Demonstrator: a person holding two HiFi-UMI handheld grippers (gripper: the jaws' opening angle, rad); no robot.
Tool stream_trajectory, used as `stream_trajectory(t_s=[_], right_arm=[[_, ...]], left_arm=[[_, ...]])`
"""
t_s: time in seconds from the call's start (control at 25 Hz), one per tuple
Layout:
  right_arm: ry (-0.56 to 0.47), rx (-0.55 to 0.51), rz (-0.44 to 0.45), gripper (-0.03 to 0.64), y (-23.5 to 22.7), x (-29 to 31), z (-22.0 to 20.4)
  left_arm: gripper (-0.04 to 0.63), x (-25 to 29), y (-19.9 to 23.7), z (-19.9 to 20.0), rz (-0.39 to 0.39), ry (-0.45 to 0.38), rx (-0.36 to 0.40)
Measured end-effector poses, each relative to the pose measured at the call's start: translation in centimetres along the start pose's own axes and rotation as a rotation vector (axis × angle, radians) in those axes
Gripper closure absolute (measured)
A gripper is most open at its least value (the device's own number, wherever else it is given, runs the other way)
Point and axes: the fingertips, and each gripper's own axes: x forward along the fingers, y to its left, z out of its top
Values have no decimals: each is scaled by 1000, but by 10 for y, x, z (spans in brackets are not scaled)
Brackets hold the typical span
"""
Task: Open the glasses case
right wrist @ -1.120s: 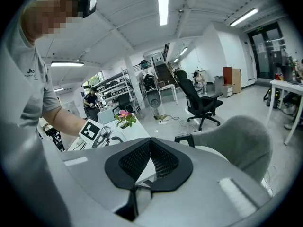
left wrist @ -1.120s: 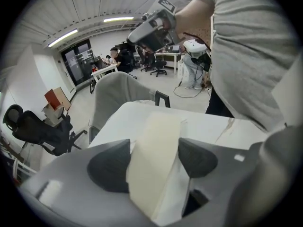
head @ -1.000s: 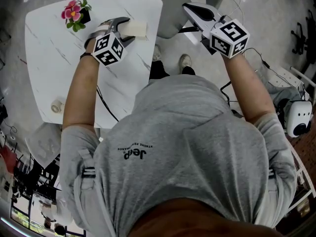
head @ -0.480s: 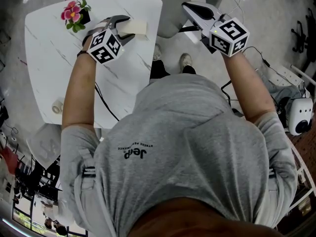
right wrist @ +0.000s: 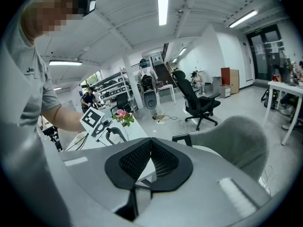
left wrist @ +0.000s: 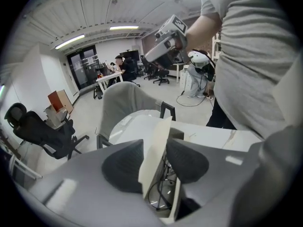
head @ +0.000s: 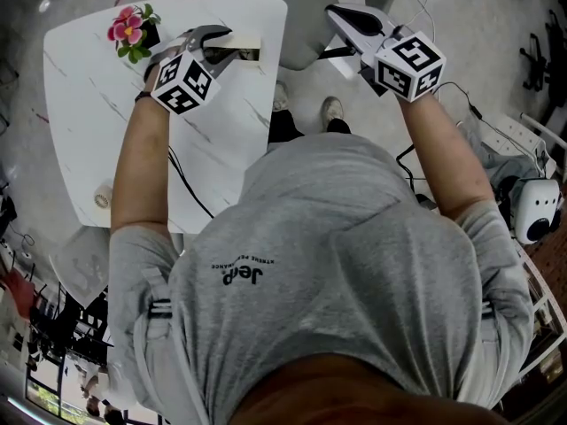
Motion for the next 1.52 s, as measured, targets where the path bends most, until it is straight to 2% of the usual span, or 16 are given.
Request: stream_trajectory(t_s=[0.36,0.68,1.08,1.2,1.36,1.52], right_arm=[[1,-5,-22,612,-4,-9,0],[5,-4,-38,612,-8,-14,-3],[4,-10,-44,612,-6,-19,-3],[0,-13,-44,612,-4,-21,-3],[-5,-15,-51,612,-4,-25,-2],[-20,-19,-62,612,-3,-36,5]], left_arm=[[460,4,23,3,54,8,33],[463,11,36,-5,65,37,26],[462,18,45,-9,131,54,-8],[456,15,45,-6,133,34,-35],[402,2,47,0,141,-9,-85],[362,-20,44,26,121,-113,-126]])
